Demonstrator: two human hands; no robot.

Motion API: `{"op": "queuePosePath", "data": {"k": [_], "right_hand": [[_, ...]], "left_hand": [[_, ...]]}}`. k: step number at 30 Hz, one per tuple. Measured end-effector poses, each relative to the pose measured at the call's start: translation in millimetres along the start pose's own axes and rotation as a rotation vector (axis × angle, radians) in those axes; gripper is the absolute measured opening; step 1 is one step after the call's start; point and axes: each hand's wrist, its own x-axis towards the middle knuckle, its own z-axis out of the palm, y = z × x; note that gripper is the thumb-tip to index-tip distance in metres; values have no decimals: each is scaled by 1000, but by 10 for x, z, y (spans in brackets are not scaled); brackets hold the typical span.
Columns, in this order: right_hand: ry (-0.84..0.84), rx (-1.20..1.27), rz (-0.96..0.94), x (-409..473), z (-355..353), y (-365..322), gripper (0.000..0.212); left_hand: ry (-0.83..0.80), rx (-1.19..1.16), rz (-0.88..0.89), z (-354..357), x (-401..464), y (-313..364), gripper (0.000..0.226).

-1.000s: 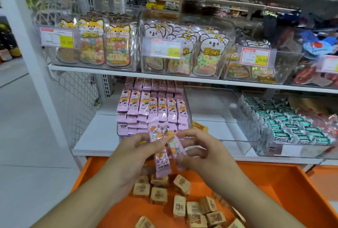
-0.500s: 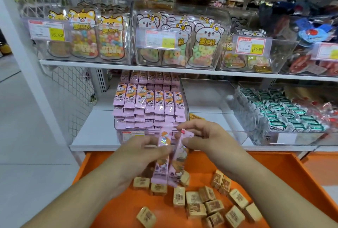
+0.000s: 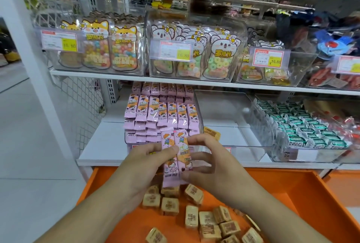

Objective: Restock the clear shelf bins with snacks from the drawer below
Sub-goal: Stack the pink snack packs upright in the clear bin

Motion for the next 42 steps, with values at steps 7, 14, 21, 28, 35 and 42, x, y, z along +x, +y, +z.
{"op": "queuePosePath", "data": {"k": [7,14,21,28,35,42], "right_hand": [[130,-93,-63,28,75,19,59],[218,-70,-123,139,94,20,46],[181,93,-87,277,37,-11,49],[182,35,-157,536,31,22,60],[313,-456,-259,1064,-85,-89,56],[249,-682,-326,1422,-79,46,55]], "left_hand": [[135,191,145,-4,-47,1,27],[156,332,420,19,-104,136,44],[-15,641,557,-221,-38,187,82],[152,1080,745,-325,150,271,74],[311,1390,855,-431,742,435,63],[335,1494,796,-540,1127,368,62]]}}
